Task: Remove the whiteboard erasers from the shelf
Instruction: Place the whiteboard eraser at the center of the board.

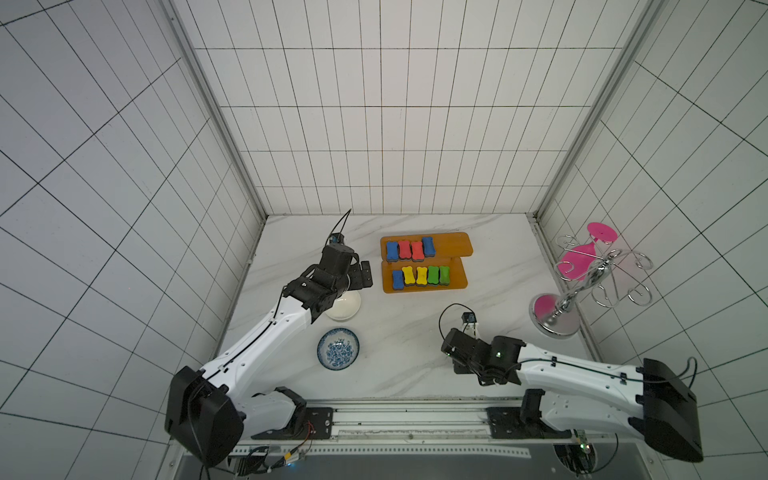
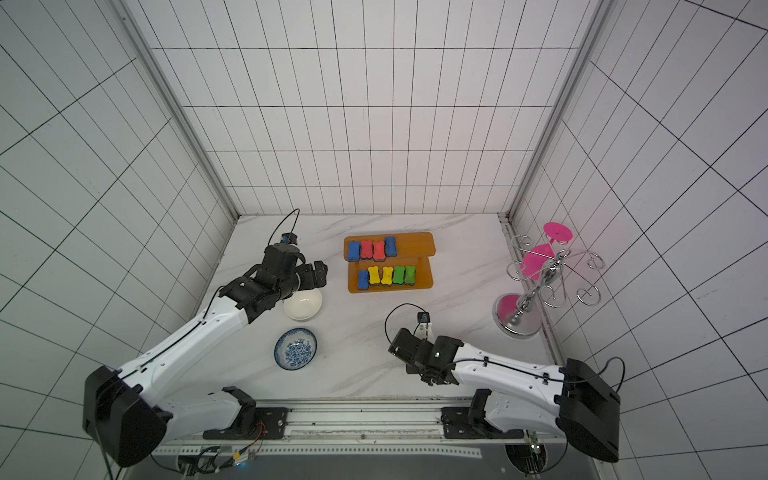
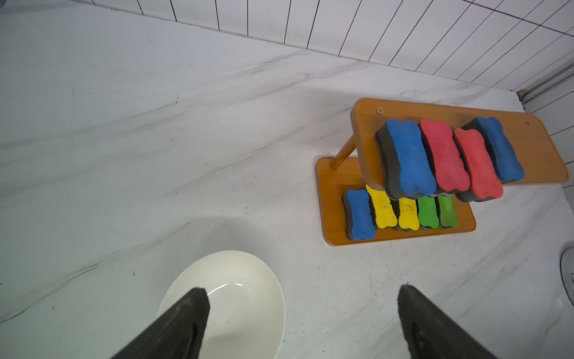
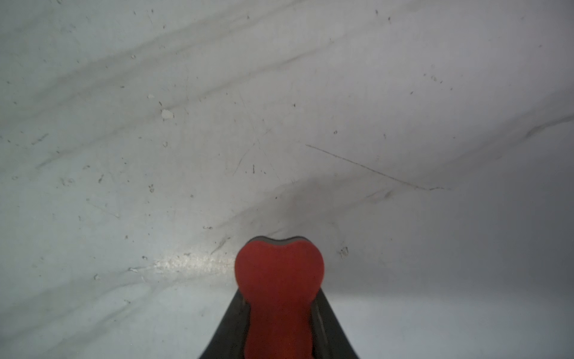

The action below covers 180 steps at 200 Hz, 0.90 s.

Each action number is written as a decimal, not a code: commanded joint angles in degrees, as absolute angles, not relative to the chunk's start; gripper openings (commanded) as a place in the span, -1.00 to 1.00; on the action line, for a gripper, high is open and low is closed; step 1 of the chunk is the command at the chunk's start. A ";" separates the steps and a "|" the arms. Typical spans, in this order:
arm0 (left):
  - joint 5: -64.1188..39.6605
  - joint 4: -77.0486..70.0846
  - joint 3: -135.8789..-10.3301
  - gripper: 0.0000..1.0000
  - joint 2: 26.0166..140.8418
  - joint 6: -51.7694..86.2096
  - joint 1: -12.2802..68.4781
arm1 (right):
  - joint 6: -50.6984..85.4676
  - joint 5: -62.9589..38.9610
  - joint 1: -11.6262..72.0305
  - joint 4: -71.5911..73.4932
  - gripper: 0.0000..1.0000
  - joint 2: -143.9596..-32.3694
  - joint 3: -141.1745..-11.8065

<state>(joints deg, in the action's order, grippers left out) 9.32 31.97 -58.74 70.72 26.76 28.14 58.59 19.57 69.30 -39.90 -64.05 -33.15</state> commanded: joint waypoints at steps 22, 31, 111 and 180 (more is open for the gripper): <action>8.40 30.96 -57.84 0.97 69.16 26.20 28.76 | 64.34 21.10 71.99 -39.64 -0.46 -66.13 -29.98; 8.53 30.88 -57.85 0.97 69.12 26.24 28.87 | 64.57 20.96 72.22 -39.55 -0.44 -66.57 -29.68; 8.60 30.67 -57.66 0.97 69.08 26.25 28.89 | 68.33 18.71 76.14 -37.58 -0.35 -69.11 -26.95; 8.70 30.63 -57.57 0.97 68.97 26.28 28.92 | 68.89 18.24 77.15 -37.61 -0.22 -69.42 -26.58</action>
